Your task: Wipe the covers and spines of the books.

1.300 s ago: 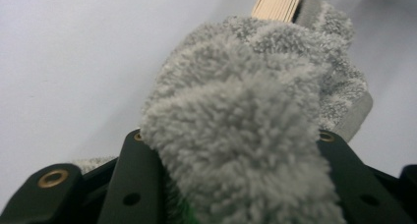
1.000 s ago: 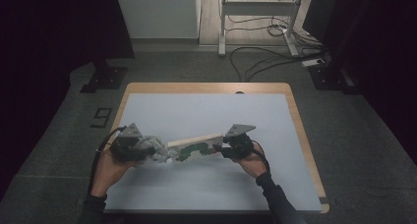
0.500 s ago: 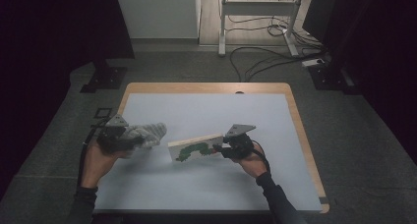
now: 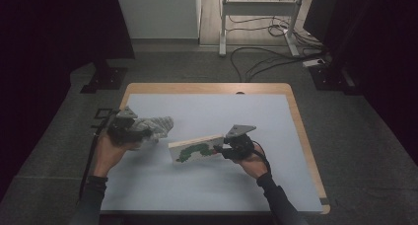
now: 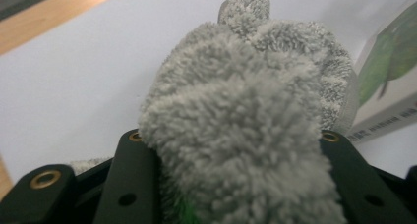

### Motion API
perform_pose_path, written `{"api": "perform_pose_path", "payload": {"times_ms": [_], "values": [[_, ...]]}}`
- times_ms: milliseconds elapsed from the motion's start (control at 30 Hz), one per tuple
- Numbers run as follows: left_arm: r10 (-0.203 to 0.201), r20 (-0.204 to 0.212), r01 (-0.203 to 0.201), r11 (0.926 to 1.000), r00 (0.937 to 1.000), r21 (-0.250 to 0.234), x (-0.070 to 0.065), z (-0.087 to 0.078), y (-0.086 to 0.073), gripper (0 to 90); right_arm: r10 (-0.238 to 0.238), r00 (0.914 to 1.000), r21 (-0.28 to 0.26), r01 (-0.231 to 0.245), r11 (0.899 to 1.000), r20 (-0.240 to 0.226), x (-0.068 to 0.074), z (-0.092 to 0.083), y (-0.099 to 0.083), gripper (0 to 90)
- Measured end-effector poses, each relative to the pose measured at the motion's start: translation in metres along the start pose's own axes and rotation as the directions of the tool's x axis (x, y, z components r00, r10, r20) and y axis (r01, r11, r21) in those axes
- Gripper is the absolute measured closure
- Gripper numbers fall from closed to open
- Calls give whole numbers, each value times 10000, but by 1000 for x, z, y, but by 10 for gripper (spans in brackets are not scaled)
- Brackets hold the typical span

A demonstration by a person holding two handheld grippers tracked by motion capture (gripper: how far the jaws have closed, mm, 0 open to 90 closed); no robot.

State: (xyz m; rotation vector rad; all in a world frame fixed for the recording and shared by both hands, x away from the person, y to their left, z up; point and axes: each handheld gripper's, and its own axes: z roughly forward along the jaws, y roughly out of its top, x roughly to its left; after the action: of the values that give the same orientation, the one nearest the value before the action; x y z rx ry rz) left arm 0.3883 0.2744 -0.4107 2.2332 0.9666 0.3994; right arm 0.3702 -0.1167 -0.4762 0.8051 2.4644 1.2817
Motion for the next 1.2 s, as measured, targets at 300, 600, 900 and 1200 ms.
{"api": "perform_pose_path", "payload": {"times_ms": [300,600,900,1200], "values": [[-494,227,491,9987,9985,138,7,33,-16,557,34,10000,62,-34,10000,-25,-1,2,-3,557],[-899,279,884,9947,9956,534,15,63,-40,536,98,9999,125,-97,9999,-91,-1,4,-5,557],[-1135,388,1115,9925,9928,508,14,74,-48,469,153,9998,85,-152,9998,-128,-1,4,-5,557],[-1325,658,1309,9910,9890,273,16,55,-40,172,233,9997,15,-233,9997,-121,-2,4,-5,556]]}}
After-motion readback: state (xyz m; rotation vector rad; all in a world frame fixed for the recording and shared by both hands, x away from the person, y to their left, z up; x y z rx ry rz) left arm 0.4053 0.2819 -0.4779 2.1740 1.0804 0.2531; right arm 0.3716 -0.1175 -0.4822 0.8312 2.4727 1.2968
